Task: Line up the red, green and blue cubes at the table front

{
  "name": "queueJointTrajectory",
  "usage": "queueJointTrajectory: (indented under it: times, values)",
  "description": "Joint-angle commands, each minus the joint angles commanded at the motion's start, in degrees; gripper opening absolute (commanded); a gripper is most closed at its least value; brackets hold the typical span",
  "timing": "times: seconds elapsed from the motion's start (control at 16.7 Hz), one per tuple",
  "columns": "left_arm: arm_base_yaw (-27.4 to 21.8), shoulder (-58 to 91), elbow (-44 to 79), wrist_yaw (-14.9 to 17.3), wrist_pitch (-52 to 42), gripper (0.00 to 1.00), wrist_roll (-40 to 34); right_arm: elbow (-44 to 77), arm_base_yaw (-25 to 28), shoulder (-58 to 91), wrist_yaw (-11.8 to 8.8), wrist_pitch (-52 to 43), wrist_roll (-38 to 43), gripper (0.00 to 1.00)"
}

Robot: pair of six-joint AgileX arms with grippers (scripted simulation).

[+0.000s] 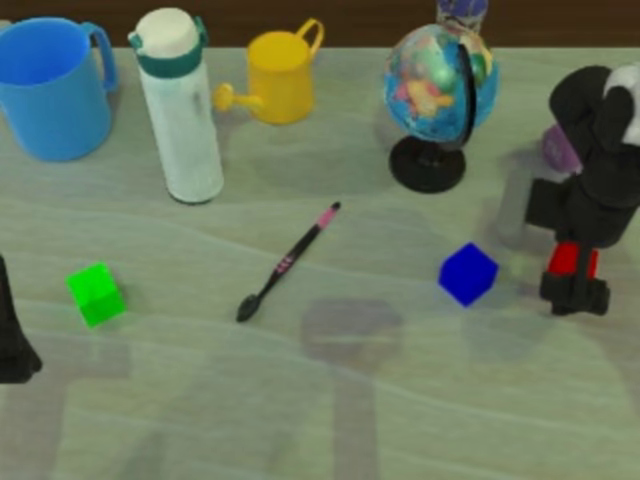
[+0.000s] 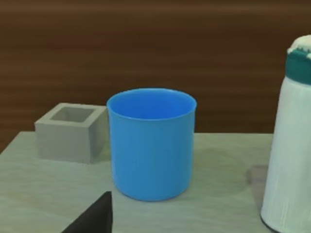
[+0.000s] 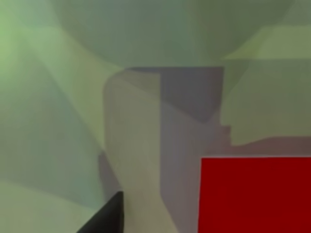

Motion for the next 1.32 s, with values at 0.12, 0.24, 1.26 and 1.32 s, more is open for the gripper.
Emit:
queueJointTrajectory:
  times: [0.12,0.24,1.26,1.32]
  values:
    - [0.00,0.00,0.00,0.00,0.00,1.00,0.00,0.00,0.00,0.00,0.00,0.00,0.00,0.47]
    - [0.00,0.00,0.00,0.00,0.00,1.00,0.00,0.00,0.00,0.00,0.00,0.00,0.00,0.32]
    - [0.00,0.00,0.00,0.00,0.00,1.00,0.00,3.01,0.09,-4.11,-0.52,-6.56,1.07,0.00]
    - [0.00,0.00,0.00,0.00,0.00,1.00,0.00,4.18,0.15,-4.99,-0.52,-9.00,1.05,0.00]
